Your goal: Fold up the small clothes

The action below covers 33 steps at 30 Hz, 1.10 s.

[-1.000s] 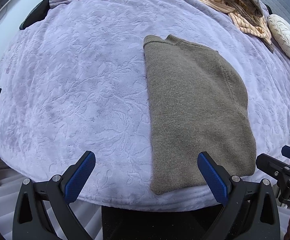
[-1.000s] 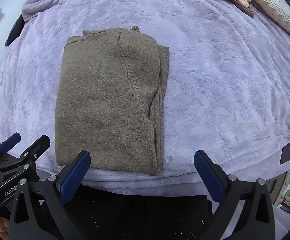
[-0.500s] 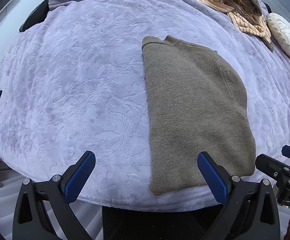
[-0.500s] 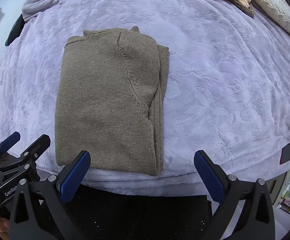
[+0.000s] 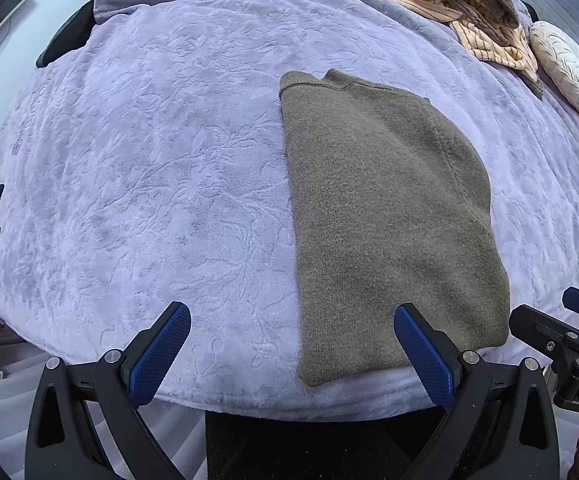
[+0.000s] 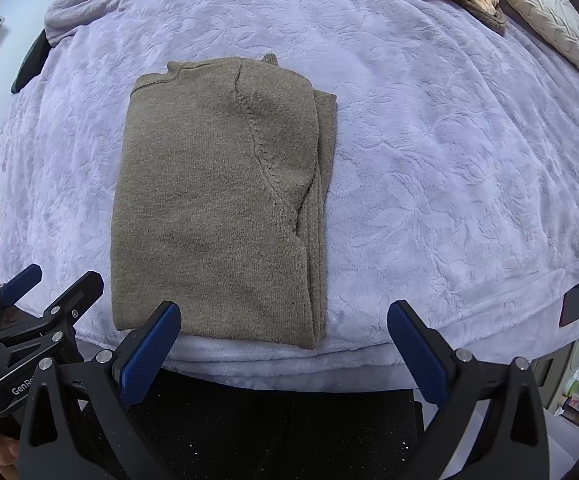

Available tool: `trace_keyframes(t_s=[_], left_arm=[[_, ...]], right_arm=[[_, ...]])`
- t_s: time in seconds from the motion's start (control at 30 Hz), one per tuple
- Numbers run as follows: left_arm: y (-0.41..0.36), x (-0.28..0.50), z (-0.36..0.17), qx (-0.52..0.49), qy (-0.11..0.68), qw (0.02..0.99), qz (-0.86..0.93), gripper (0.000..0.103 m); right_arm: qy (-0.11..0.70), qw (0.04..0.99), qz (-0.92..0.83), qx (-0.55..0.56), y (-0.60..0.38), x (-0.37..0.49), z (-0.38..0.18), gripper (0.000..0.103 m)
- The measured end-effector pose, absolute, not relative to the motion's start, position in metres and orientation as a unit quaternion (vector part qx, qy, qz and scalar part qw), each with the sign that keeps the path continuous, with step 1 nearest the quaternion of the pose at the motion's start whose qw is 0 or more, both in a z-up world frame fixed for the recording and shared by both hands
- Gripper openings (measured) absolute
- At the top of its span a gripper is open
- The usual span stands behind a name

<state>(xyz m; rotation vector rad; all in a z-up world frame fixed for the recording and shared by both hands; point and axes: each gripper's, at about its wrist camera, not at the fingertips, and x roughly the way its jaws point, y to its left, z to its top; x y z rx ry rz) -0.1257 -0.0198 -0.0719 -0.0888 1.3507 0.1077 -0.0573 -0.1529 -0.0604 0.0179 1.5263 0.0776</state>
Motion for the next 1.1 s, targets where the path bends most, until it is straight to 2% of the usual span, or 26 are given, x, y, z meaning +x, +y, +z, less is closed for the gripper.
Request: trace_keyframes(t_s=[1.1], left_arm=[[-0.0213,-0.1252,-0.0709,-0.036,0.625,0.778,0.057,0.102]], right_arm=[[0.688,0.724,0.038,0.014,-0.1469,-0.0616,-0.0595,0.103]])
